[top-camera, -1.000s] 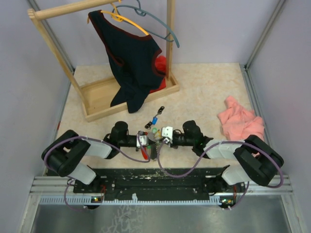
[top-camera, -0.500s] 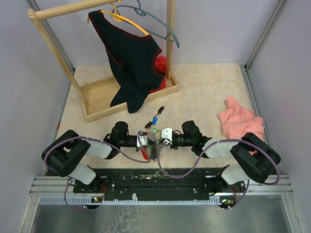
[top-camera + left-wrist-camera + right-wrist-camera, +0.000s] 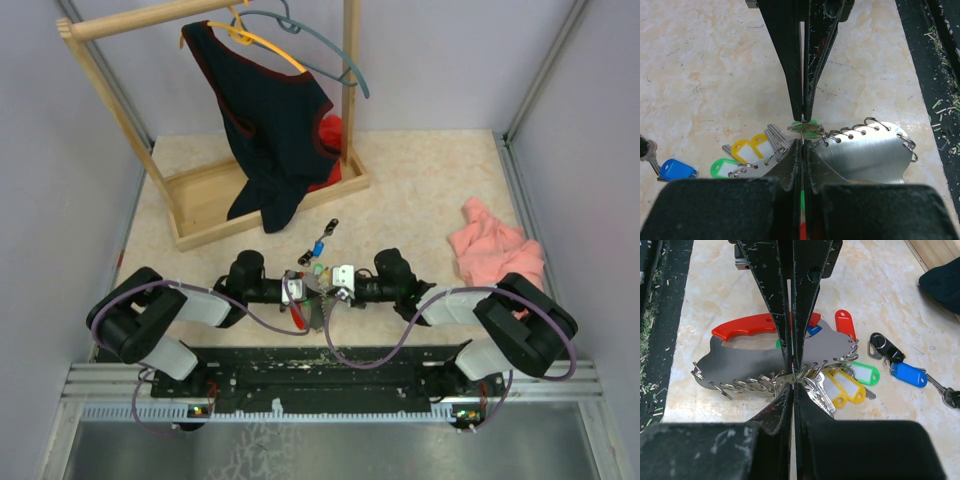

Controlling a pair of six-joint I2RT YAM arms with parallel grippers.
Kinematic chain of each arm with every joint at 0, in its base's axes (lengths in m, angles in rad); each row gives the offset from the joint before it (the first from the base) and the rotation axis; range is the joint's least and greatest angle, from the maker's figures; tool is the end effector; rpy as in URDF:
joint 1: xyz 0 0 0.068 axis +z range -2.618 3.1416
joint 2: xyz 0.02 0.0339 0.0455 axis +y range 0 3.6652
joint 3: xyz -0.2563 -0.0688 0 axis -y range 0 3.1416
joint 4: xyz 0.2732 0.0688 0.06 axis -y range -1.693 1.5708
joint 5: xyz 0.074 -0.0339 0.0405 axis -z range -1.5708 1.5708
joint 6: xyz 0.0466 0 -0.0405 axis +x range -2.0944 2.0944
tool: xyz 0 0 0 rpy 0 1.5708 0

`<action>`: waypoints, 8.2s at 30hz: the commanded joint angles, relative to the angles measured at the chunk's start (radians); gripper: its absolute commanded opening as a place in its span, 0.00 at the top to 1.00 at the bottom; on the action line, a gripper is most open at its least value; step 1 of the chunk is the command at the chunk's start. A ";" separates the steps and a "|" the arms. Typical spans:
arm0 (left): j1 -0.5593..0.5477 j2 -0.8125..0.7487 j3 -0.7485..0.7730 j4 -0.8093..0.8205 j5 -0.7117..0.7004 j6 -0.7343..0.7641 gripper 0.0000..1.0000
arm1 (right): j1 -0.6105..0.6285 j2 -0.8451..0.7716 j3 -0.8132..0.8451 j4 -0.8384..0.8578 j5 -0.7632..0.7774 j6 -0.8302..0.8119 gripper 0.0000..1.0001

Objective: Put the keys on the keyring

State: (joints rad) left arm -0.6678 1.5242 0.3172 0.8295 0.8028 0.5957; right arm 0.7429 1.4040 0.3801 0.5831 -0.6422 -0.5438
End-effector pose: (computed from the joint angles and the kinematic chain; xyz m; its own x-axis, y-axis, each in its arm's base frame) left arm 0.1836 -0.1875 0.0963 0.2964 0.2627 -0.9182 0.9531 -0.0193 0.3021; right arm 0.1810 0.2042 0.1166 0.2178 -0.3625 -0.9062 -0.9675 0.0418 -0.2492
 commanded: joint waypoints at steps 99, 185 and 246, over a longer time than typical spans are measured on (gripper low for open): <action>-0.007 0.017 0.026 0.004 0.094 -0.023 0.99 | 0.036 -0.018 0.036 0.021 -0.007 -0.035 1.00; -0.007 0.007 0.012 0.021 0.070 -0.026 0.99 | 0.052 -0.051 -0.032 0.038 0.098 0.046 1.00; -0.007 0.023 0.022 0.028 0.091 -0.038 0.99 | 0.052 -0.023 0.001 0.072 0.024 0.067 1.00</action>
State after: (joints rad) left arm -0.6682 1.5410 0.3286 0.8154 0.8581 0.5602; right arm 0.7891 1.3800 0.3420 0.5915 -0.5747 -0.4931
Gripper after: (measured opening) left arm 0.012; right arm 0.006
